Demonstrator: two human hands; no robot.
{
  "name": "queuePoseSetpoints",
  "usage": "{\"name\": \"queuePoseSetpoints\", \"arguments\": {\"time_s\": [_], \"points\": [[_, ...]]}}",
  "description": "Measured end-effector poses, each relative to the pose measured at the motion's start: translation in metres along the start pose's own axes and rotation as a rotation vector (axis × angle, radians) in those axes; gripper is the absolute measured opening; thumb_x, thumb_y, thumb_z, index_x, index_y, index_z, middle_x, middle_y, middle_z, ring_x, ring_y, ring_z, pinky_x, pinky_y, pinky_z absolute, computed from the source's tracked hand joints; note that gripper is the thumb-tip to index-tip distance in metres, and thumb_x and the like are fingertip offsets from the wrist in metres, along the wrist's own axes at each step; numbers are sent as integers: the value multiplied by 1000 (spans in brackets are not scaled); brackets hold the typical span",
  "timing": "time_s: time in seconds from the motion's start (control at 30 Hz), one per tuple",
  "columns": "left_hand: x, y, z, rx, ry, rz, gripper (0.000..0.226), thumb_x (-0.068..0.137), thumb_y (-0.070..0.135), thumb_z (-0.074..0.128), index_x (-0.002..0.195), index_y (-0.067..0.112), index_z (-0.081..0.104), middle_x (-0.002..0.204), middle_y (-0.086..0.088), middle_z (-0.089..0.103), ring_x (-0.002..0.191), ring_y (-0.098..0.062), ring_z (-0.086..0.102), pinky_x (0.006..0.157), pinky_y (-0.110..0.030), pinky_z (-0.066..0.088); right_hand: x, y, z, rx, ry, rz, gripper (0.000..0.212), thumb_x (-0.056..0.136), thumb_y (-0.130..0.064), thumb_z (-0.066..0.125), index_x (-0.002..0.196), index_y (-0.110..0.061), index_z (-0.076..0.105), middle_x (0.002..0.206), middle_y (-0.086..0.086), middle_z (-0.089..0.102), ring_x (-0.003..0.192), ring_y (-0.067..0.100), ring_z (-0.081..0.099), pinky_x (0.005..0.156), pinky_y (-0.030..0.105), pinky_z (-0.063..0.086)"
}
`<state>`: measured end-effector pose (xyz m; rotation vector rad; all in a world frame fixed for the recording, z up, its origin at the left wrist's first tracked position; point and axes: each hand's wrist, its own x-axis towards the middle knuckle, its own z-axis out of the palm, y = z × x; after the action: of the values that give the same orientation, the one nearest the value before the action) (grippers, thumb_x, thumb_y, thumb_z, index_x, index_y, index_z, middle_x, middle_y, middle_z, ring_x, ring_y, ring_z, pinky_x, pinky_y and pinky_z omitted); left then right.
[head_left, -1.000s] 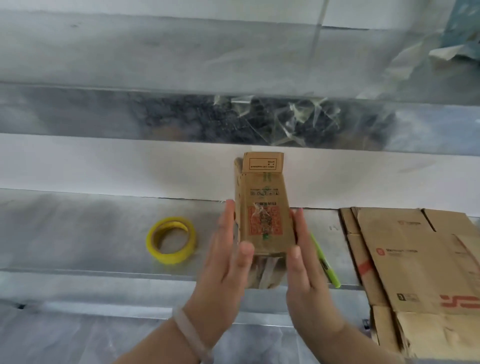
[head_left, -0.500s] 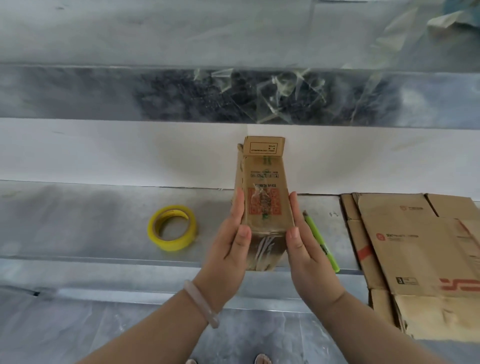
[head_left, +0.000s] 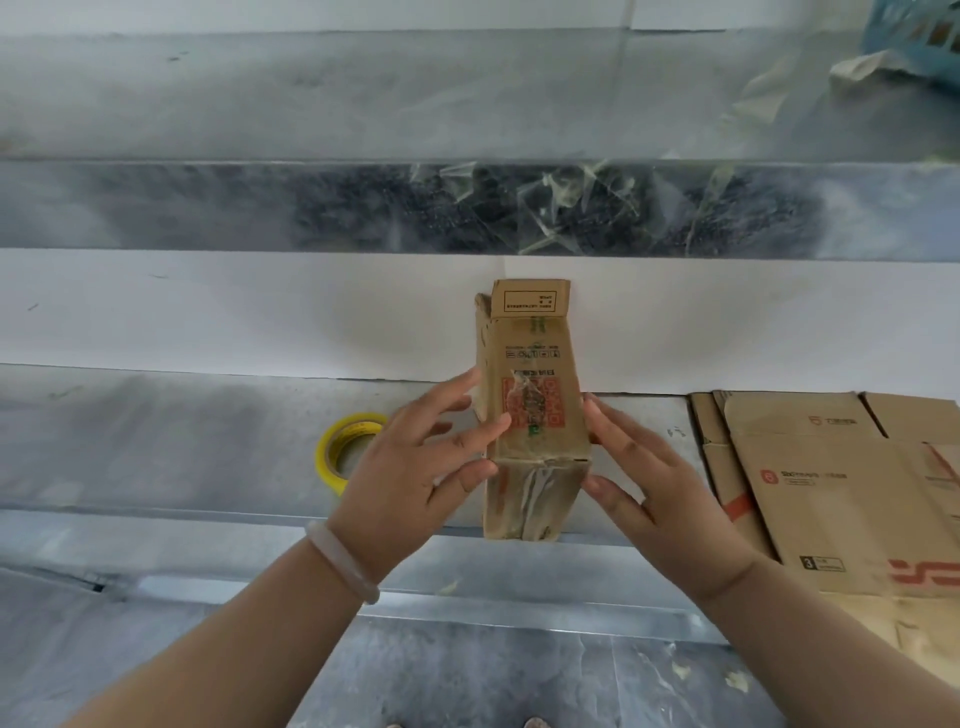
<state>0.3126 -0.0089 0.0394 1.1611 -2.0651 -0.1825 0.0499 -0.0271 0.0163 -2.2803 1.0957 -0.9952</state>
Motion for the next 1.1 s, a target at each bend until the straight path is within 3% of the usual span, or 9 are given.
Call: {"name": "queuePoseSetpoints", "arguments": {"time_s": [0.07, 0.13, 0.27, 0.47, 0.6, 0.73, 0.83, 1.0, 1.1], "points": [[4, 12, -2, 60, 74, 61, 29, 90, 38, 61, 115, 25, 69, 127, 4, 59, 110, -14, 56, 93, -31, 47, 3, -11, 0, -64, 138, -136, 48, 94, -41, 58, 139, -28, 50, 144, -1, 50, 127, 14, 52, 105, 27, 44], [9, 22, 1, 110, 114, 117, 23, 87, 40, 65, 100, 24, 76, 105, 9, 67, 97, -16, 58, 89, -27, 44, 9, -20, 7, -94, 209, -205, 30, 90, -36, 66, 117, -23, 70, 129, 1, 62, 113, 22, 60, 98, 34, 48], [18, 25, 7, 183, 146, 156, 17, 87, 39, 69, 86, 24, 78, 88, 9, 69, 85, -16, 59, 77, -30, 47, 19, -22, 11, -117, 272, -207, 18, 85, -27, 73, 99, -18, 79, 116, -1, 70, 104, 19, 67, 88, 36, 54], [28, 14, 3, 194, 34, 338, 12, 87, 23, 72, 97, 18, 77, 97, 4, 71, 88, -15, 64, 85, -28, 51, 22, -13, -6, -101, 192, -255, 18, 87, -23, 68, 100, -16, 78, 116, -1, 70, 108, 9, 66, 91, 32, 55], [24, 13, 0, 150, 26, 273, 14, 84, 20, 73, 98, 19, 77, 98, 5, 71, 92, -12, 63, 89, -24, 48, 18, -9, -9, -88, 125, -249, 21, 89, -17, 64, 107, -15, 76, 122, -1, 68, 114, 9, 63, 97, 26, 51], [26, 26, 9, 129, 80, 147, 19, 82, 37, 73, 85, 19, 78, 88, 6, 70, 86, -11, 62, 88, -18, 43, 20, -18, -3, -81, 248, -152, 21, 82, -35, 72, 94, -18, 79, 110, -6, 72, 102, 8, 66, 90, 25, 53], [28, 29, 13, 183, 91, 161, 18, 87, 33, 70, 83, 17, 77, 85, 4, 69, 85, -13, 61, 86, -17, 42, 24, -19, 2, -119, 285, -172, 18, 83, -32, 73, 90, -17, 79, 106, -5, 73, 97, 10, 68, 89, 25, 53], [24, 15, 3, 159, -27, 266, 17, 92, 21, 65, 103, 14, 75, 104, 2, 71, 96, -14, 65, 90, -28, 50, 23, -8, -5, -113, 205, -263, 17, 88, -22, 69, 101, -15, 77, 114, -3, 70, 107, 12, 65, 97, 23, 48], [16, 10, 0, 27, -50, 172, 23, 90, 15, 64, 112, 14, 72, 121, 4, 66, 109, -8, 62, 94, -25, 49, 17, -3, -4, 96, 203, -113, 24, 85, -23, 69, 107, -17, 74, 117, -6, 69, 111, 8, 64, 97, 25, 50]]}}
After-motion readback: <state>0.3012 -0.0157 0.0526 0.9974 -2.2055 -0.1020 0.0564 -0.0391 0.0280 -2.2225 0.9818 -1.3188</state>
